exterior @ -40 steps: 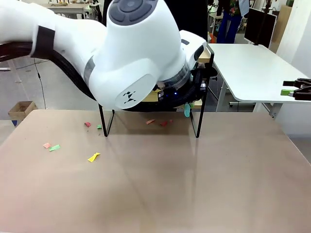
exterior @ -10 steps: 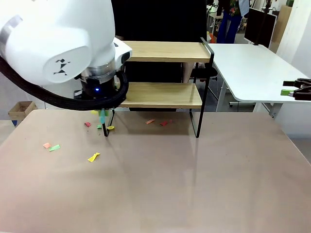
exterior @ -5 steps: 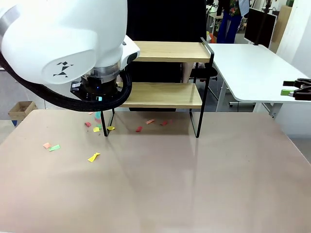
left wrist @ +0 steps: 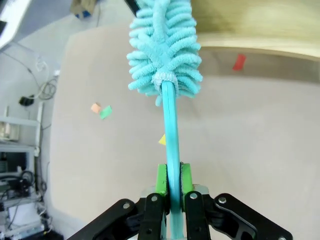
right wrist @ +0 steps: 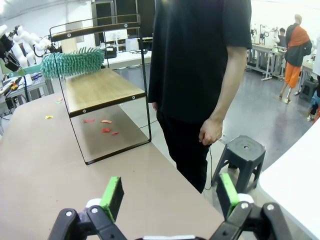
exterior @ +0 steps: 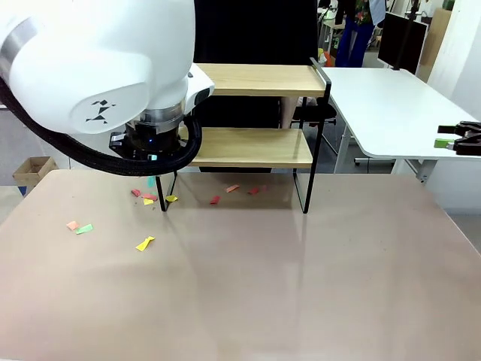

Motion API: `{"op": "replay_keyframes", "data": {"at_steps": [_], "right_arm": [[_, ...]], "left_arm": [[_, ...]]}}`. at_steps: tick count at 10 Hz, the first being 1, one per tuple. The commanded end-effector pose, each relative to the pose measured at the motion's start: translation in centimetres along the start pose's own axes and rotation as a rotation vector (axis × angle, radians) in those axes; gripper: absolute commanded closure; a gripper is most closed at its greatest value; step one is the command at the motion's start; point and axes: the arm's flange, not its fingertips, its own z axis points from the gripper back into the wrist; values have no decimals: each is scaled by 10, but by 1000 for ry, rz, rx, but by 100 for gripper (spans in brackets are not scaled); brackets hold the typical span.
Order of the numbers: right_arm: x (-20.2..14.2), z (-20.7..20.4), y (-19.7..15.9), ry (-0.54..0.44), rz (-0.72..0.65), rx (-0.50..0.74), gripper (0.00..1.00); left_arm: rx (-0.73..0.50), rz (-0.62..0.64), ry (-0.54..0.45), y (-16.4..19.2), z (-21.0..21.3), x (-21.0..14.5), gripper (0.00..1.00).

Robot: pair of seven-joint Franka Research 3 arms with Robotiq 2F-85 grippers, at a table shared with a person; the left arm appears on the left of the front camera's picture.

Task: Clean the shelf.
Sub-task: Clean the specific section of the Shelf indicated by the human with the Duster.

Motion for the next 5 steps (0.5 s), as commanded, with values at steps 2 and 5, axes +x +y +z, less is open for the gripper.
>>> {"op": "replay_keyframes", "data": {"at_steps": [2, 5], "right_arm": [[3, -1, 1, -2, 5, 1, 0], [3, -1, 1, -2, 5, 1, 0]], "left_arm": [[-93, -97, -93, 9, 26, -10, 87], [-338, -359, -105, 34, 44, -15, 87]]}}
